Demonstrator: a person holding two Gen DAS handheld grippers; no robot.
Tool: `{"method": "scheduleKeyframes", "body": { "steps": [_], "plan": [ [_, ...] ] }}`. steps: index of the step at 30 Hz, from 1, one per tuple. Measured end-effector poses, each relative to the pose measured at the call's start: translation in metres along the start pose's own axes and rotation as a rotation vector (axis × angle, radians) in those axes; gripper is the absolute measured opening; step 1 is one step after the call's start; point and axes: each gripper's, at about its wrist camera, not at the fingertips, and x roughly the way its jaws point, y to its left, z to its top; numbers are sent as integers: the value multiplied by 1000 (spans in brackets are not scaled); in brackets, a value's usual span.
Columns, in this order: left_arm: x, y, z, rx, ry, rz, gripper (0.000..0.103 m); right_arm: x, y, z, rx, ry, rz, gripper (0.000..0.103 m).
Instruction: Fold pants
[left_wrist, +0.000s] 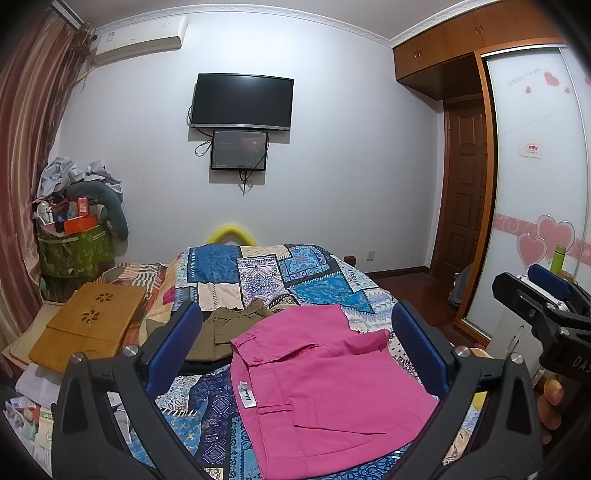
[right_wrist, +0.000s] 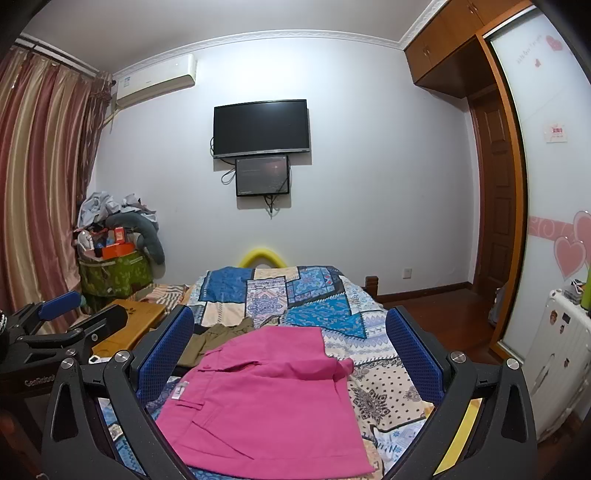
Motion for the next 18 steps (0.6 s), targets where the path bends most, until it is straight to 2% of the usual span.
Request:
{"method": "scheduleKeyframes", "body": {
  "steps": [18],
  "plan": [
    [2, 1, 0, -4, 3, -2, 103, 0, 0, 1, 3, 2, 4, 103]
  ]
}}
